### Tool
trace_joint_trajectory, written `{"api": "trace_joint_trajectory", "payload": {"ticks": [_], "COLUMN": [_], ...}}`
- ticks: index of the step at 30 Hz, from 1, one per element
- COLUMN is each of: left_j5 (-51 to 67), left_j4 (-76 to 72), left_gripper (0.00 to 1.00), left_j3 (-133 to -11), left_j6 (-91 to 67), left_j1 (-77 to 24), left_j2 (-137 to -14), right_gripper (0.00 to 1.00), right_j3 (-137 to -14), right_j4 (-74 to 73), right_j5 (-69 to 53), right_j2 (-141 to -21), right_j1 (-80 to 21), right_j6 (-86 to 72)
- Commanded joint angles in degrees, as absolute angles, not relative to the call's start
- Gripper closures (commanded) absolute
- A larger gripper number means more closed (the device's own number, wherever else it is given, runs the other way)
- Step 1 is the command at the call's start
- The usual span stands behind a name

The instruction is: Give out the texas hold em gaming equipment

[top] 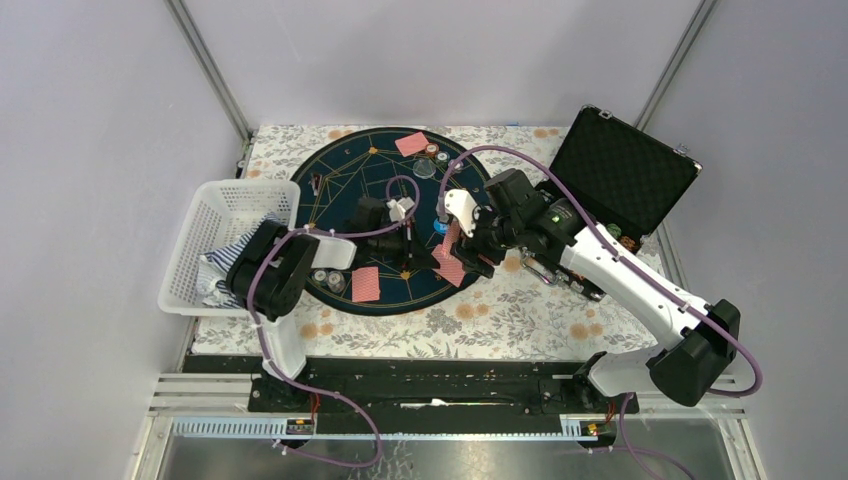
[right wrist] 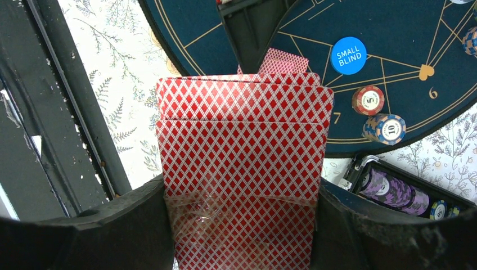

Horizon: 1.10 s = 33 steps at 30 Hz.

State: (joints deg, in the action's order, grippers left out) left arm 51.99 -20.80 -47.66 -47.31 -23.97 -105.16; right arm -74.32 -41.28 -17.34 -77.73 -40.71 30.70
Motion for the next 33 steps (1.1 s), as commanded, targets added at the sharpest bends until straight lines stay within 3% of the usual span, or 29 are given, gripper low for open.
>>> {"api": "trace_joint_trajectory", "payload": {"ticks": [1,6,11,20,26,33], "left_j5": [49.92,48.36,45.22,37.96,33.86,49.70], "left_j4": [-27.28,-27.58,-23.32,-5.72,5.12,9.38], "left_gripper": [1.00,0.99,0.87,0.51,0.45,0.42], "left_j3": [-50.30,-51.78,-54.06,-57.18,-58.19,-57.45], "left_j6": [-48.30,-48.01,-45.55,-35.64,-27.39,-21.78], "left_j1": [-25.30,-25.31,-25.25,-24.93,-19.93,-17.93], "left_j2": [-108.73,-111.05,-112.14,-107.46,-98.55,-81.90], "right_gripper": [0.97,0.97,0.97,0.97,0.97,0.98], "right_j3": [-74.12,-73.71,-73.50,-73.41,-72.41,-71.05], "right_j4": [-38.77,-38.62,-38.46,-38.58,-37.95,-36.68], "right_j5": [-17.30,-17.58,-17.62,-17.49,-17.75,-20.90], "right_j2": [-75.62,-75.76,-75.78,-75.66,-75.33,-75.36], "right_j1": [-40.18,-40.21,-40.15,-40.14,-40.08,-40.16], "right_j6": [30.13,29.99,30.01,30.23,30.29,30.61]}}
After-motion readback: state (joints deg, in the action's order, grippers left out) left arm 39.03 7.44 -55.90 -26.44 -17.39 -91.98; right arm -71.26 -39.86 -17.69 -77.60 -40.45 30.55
